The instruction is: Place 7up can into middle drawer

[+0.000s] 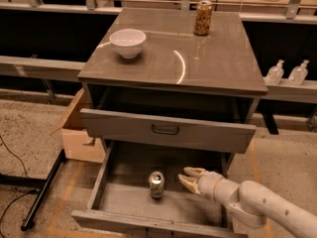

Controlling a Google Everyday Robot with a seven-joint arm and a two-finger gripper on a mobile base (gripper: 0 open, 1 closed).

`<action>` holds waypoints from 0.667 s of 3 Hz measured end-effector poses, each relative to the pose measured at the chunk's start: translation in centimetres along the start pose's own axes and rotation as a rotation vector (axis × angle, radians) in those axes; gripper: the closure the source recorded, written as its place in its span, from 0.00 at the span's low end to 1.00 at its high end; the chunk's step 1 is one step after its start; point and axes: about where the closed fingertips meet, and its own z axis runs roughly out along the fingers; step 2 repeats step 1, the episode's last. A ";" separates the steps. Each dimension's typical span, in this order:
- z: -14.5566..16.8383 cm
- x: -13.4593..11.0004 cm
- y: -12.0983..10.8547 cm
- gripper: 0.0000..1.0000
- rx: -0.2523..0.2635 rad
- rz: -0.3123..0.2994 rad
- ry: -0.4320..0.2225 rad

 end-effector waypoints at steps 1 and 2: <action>-0.4 -0.4 -0.4 0.69 0.008 -0.008 0.003; -0.4 -0.4 -0.4 0.69 0.008 -0.008 0.003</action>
Offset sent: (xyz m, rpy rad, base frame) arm 0.0000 0.0000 0.0000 0.0000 0.0000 0.0000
